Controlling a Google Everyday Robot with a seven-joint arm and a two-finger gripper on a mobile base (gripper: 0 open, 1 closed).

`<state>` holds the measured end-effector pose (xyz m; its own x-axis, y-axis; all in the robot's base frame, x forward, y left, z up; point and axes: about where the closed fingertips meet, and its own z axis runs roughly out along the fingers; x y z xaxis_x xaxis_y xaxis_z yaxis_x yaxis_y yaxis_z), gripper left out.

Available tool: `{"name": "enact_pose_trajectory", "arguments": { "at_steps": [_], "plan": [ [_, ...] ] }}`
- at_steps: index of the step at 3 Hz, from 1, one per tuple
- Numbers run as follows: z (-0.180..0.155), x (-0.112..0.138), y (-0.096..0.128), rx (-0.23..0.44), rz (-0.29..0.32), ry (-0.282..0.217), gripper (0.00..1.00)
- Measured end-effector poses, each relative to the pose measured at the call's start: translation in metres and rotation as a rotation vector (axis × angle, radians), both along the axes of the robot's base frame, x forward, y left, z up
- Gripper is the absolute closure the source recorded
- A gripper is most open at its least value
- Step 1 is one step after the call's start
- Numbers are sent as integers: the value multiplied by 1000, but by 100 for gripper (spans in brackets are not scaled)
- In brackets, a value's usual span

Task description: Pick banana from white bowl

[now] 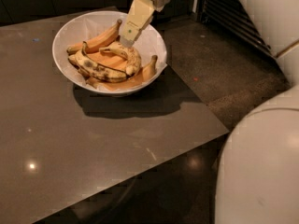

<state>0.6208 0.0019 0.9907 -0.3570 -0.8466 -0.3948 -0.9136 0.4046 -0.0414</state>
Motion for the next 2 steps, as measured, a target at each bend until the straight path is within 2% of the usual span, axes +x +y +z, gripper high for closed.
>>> {"name": "enact_pose_trajectory", "arguments": {
  "at_steps": [1,2],
  "plan": [
    [-12,4,18,4,24,27,0],
    [-26,5,37,-17,49,53,6]
  ]
}}
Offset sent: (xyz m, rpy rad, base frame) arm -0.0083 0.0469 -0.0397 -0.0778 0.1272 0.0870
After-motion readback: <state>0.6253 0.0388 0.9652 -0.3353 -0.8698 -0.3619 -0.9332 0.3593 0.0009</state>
